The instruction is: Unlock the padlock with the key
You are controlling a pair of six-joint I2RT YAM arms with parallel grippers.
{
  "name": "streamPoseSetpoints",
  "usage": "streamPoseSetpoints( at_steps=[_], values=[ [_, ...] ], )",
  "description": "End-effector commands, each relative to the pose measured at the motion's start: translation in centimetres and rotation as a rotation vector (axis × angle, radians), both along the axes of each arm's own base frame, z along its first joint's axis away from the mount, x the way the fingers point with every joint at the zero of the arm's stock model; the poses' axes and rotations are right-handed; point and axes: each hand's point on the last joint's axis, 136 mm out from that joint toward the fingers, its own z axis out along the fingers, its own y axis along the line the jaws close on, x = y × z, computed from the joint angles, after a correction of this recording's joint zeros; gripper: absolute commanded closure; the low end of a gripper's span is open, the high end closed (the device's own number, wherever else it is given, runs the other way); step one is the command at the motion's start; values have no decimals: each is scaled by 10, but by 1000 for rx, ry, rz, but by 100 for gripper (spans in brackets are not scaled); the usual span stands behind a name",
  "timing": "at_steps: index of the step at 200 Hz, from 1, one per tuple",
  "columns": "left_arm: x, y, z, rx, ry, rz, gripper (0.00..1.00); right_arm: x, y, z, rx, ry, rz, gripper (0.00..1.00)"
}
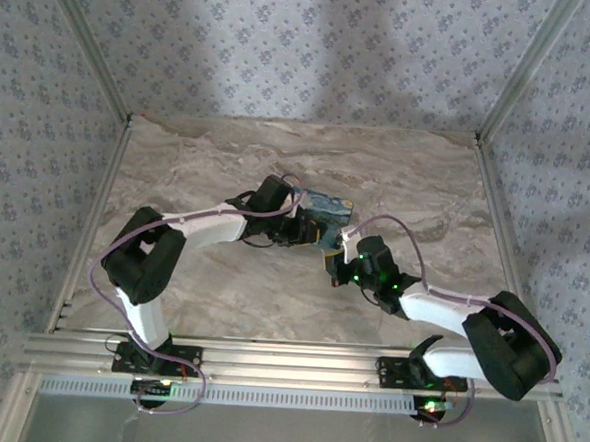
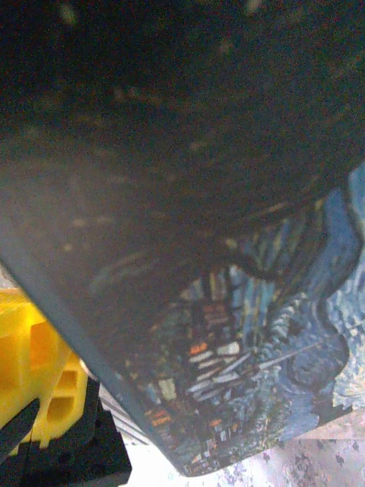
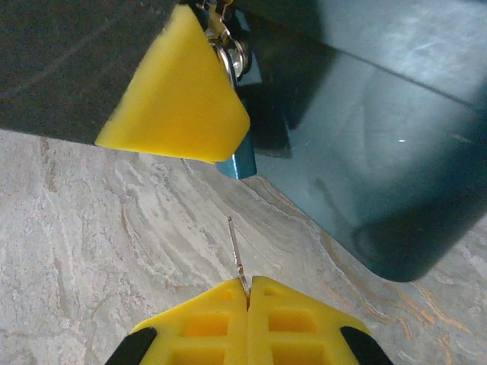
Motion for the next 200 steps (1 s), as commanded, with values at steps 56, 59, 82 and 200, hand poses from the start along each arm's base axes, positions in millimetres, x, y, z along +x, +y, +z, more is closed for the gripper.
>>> streamPoseSetpoints(
  at_steps=[56,59,82,200],
  values=[
    [3,-16,37,-110,-23,-10,75,12,5,4,17,-74,-16,100],
    [3,-16,37,-110,-22,-10,75,12,5,3,17,-74,-15,100],
    [3,-16,37,-111,-23,-11,75,12,5,3,16,-75,-17,100],
    [2,-17,38,-114,-24,-15,76,17,5,3,21,-78,-32,100]
  ],
)
